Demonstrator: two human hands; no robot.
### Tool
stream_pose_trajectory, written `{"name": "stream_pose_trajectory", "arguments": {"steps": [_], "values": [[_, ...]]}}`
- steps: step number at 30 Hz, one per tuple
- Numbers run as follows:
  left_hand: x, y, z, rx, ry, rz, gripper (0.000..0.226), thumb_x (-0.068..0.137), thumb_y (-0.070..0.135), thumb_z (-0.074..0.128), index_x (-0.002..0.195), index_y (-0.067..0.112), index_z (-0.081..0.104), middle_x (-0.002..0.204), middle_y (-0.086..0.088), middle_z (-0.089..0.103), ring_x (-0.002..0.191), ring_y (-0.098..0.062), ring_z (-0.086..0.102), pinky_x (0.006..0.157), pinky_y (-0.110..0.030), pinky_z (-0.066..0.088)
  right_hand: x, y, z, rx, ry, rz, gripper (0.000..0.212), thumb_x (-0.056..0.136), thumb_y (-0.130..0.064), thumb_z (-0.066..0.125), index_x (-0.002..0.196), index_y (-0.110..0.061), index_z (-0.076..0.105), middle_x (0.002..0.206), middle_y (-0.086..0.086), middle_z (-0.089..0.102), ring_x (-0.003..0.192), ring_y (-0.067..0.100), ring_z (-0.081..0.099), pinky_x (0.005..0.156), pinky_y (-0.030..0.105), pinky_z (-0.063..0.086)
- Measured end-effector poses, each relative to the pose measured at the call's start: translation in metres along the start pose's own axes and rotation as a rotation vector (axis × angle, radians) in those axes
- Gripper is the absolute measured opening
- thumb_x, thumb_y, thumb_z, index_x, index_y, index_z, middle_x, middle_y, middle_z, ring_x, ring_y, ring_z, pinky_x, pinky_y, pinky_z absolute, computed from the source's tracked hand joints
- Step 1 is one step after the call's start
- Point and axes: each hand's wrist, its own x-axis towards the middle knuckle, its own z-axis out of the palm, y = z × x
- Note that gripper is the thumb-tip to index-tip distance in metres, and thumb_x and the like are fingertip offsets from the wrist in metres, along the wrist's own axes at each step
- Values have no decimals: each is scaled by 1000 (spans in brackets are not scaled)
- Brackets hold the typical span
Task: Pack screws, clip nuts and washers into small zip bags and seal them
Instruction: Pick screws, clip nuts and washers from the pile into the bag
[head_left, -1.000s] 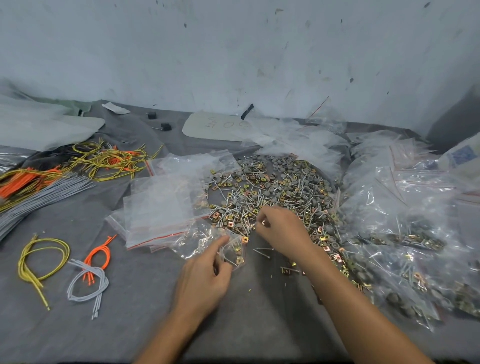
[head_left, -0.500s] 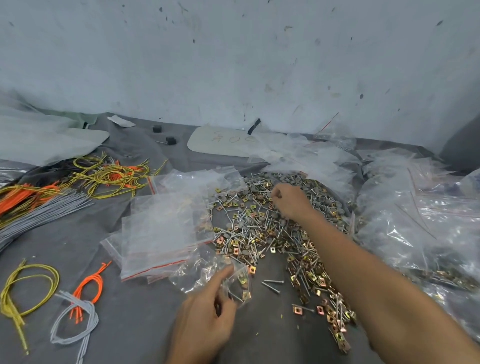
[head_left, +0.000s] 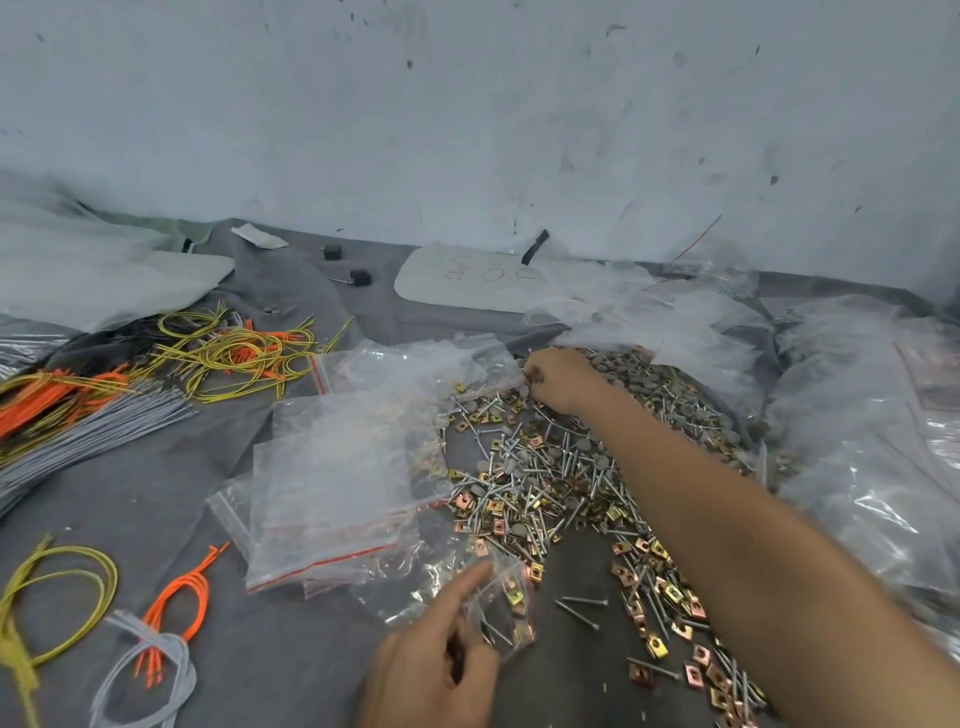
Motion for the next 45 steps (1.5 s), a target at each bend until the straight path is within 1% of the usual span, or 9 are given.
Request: {"name": "stream_pose_trajectory", "arguments": {"steps": [3,7,11,16,19,25,31,39,45], "values": [[0,-1,0,-7,7,23,62,67,43,43,121,73,45,61,15,61,51,-2,53,51,-9,38,-9,-1,1,16,8,-6,9,94,-27,67,96,-20,62,107,3,69,101,25,62,96,45,50],[0,-1,-2,-15,-3,40,63,68,46,40,125,72,42,64,17,62,54,-3,55,52,-10,39,-28,-2,1,281,104,46,9,96,-18,64,105,-18,66,111,0,68,106,20,61,102,42,48],[1,2,-4,-14,-5,26,60,69,46,40,125,69,46,60,16,57,50,-1,50,52,-17,41,-83,-4,-8,573,188,31,13,100,-18,60,109,-24,67,108,-10,64,94,6,61,82,25,49],[-1,7,-4,-15,-5,9,56,77,32,48,128,54,57,57,12,51,52,0,46,57,-29,47,-205,-18,2,952,145,-4,15,95,-26,67,109,-34,67,103,-17,71,96,1,67,81,20,57],[-2,9,-5,-18,-2,11,55,78,30,50,129,49,58,57,13,51,52,-1,46,58,-31,47,-265,-36,18,1068,125,-19,14,91,-18,74,103,-25,73,96,-9,74,88,5,69,78,20,54],[-3,11,-5,-56,33,25,54,78,27,51,129,41,61,58,11,53,53,-3,49,62,-34,50,-289,-84,39,778,174,-135,13,90,-14,70,93,-26,69,91,-19,71,87,1,65,82,20,50],[-2,8,-5,-74,34,27,56,77,28,49,127,50,59,60,9,57,55,-6,53,62,-34,52,-276,-103,39,527,221,-133,8,95,-23,59,94,-27,52,94,-3,66,88,19,57,73,36,40],[4,-5,-1,-176,12,5,58,72,42,47,128,51,58,67,1,66,62,-18,61,66,-41,56,-275,-107,34,414,243,-122,14,98,-40,54,98,-29,46,102,-1,69,92,33,60,69,40,40],[4,-10,1,-151,36,-1,54,76,31,54,123,57,58,61,6,60,57,-9,56,66,-40,55,-280,-99,39,465,238,-173,14,99,-43,54,106,-31,52,106,-5,71,97,26,64,73,41,47]]}}
